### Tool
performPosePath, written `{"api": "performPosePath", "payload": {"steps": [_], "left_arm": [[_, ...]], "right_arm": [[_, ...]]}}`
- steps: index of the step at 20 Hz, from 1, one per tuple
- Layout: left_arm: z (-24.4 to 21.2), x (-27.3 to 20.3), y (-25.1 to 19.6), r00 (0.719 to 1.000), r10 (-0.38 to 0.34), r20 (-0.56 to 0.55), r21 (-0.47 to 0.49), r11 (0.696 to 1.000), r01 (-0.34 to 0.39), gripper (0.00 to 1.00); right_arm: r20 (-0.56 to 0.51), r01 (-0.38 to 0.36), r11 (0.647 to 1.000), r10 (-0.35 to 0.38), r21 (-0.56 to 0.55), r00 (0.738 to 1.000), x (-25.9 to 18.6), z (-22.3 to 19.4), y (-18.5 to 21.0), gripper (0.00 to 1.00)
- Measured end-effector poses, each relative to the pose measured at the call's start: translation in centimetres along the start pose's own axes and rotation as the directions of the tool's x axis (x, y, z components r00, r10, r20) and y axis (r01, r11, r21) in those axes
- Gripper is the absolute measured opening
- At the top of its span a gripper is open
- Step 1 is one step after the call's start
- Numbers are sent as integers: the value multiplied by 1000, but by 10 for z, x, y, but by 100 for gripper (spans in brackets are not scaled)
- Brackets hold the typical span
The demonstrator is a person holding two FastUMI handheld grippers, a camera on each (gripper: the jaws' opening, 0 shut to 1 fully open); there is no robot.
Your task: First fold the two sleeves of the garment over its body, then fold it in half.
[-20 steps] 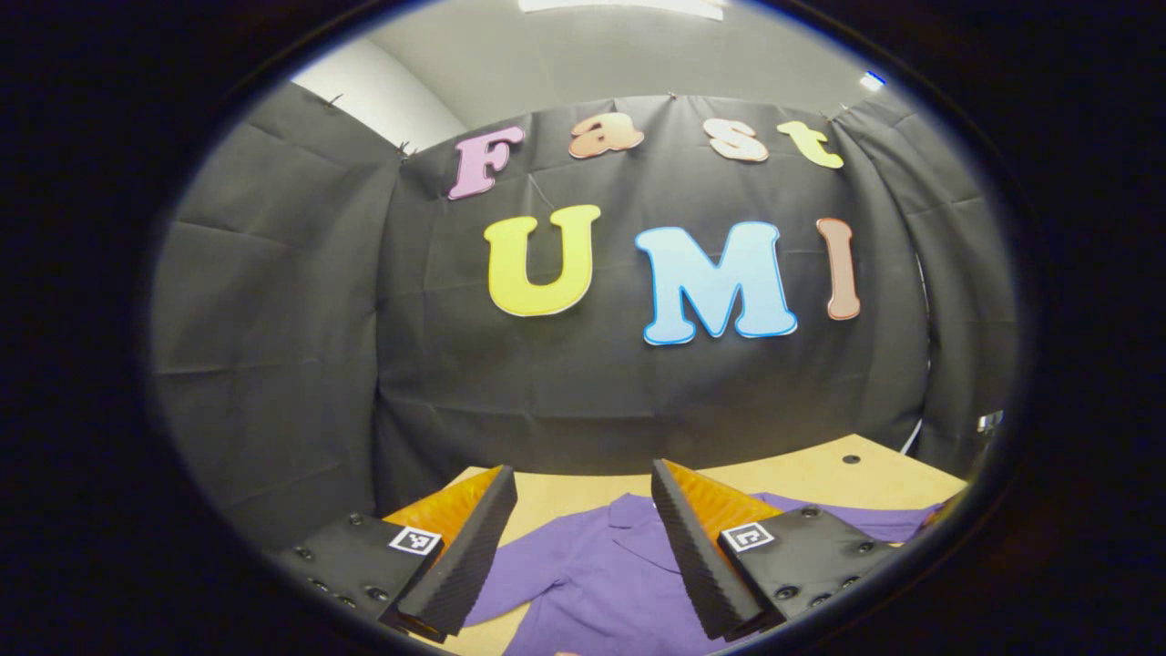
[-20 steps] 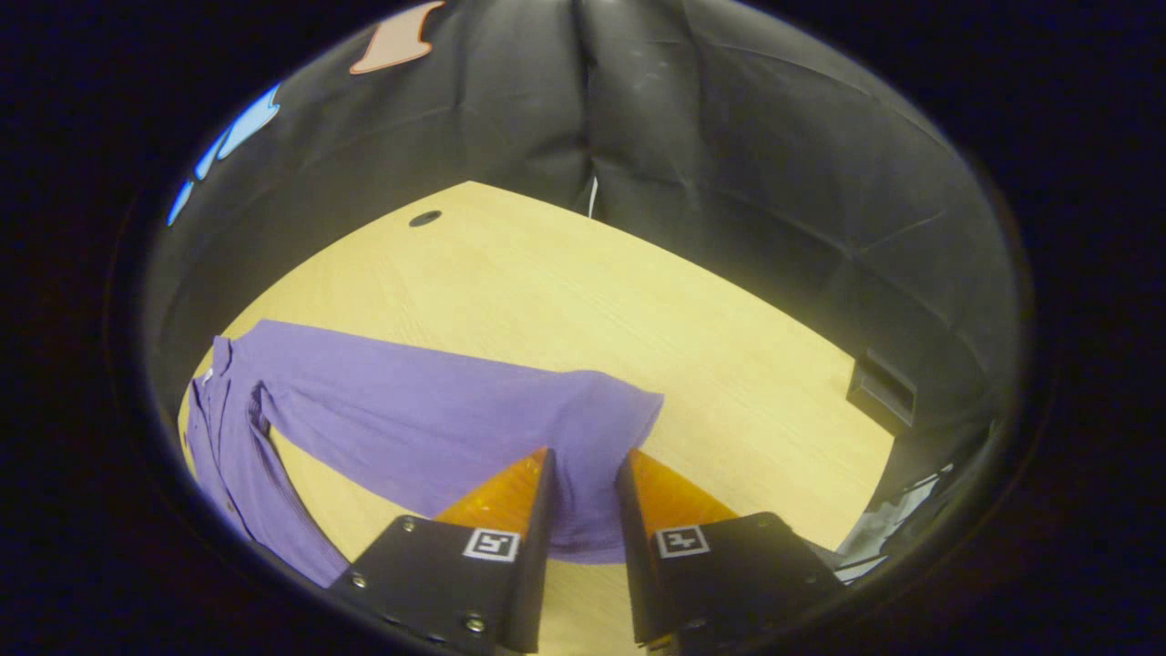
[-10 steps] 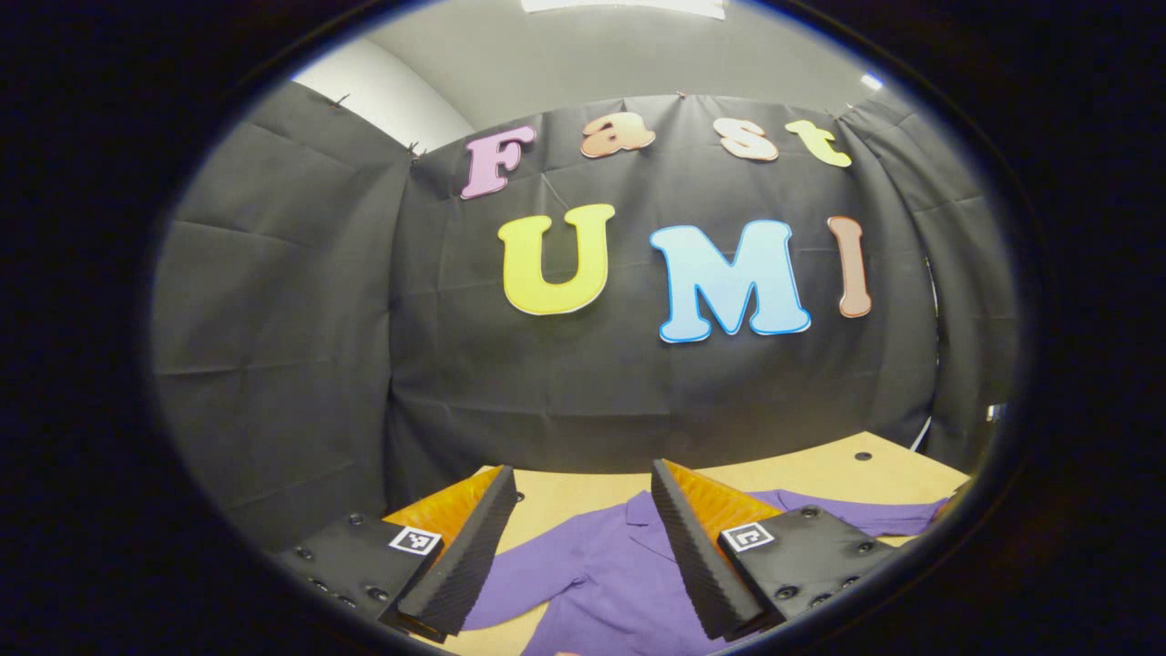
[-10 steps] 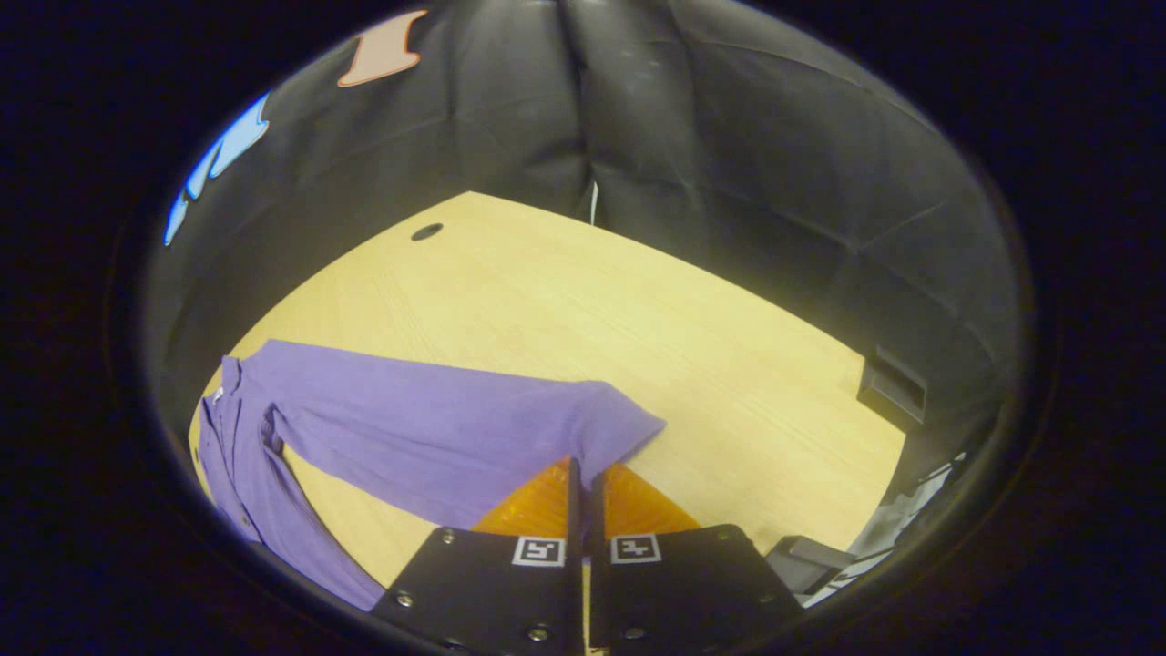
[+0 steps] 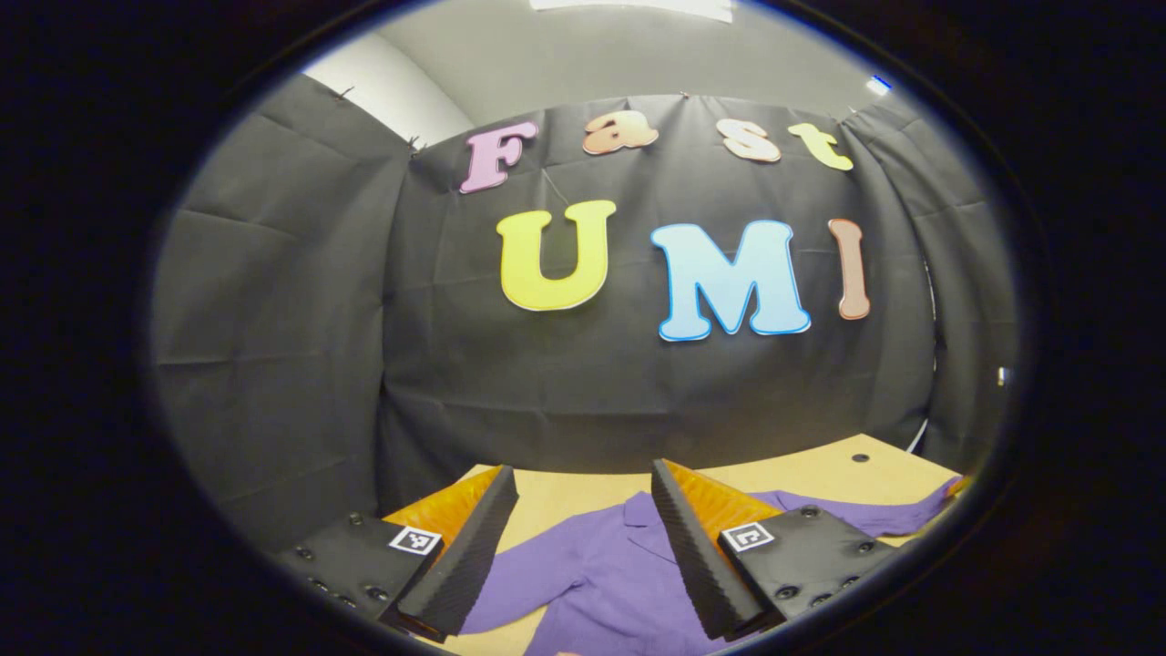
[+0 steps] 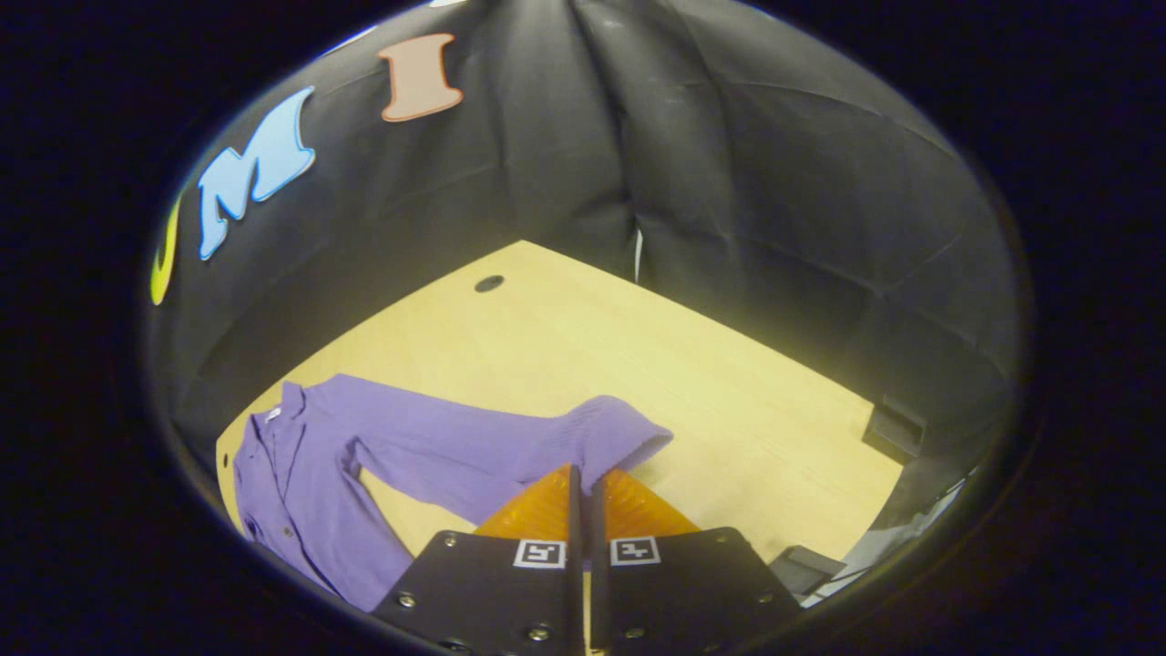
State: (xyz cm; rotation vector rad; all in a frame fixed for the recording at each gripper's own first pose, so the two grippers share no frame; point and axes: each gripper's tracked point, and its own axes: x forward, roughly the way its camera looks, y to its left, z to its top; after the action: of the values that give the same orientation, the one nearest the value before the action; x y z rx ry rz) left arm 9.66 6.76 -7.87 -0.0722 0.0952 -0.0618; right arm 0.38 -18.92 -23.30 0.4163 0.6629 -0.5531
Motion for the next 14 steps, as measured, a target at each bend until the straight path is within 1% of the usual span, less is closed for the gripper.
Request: {"api": "performPosePath", "payload": {"steps": [3,6,9,12,14], "left_arm": [[-6,4,8,1000,-8,-1,-10,1000,8,95],[-11,3,18,1000,-25,5,-12,1000,25,95],[-14,4,29,998,-59,15,-12,998,59,95],[-18,7,32,992,-120,25,-33,992,121,95],[-24,9,37,991,-136,11,-33,990,136,95]], "right_arm": [[44,-59,997,61,-51,997,-16,27,42,4],[85,-115,988,124,-103,989,-27,50,92,4],[132,-128,976,152,-175,979,-32,72,138,3],[192,-145,963,190,-226,963,-40,97,190,3],[214,-184,949,241,-257,947,-48,108,228,3]]}}
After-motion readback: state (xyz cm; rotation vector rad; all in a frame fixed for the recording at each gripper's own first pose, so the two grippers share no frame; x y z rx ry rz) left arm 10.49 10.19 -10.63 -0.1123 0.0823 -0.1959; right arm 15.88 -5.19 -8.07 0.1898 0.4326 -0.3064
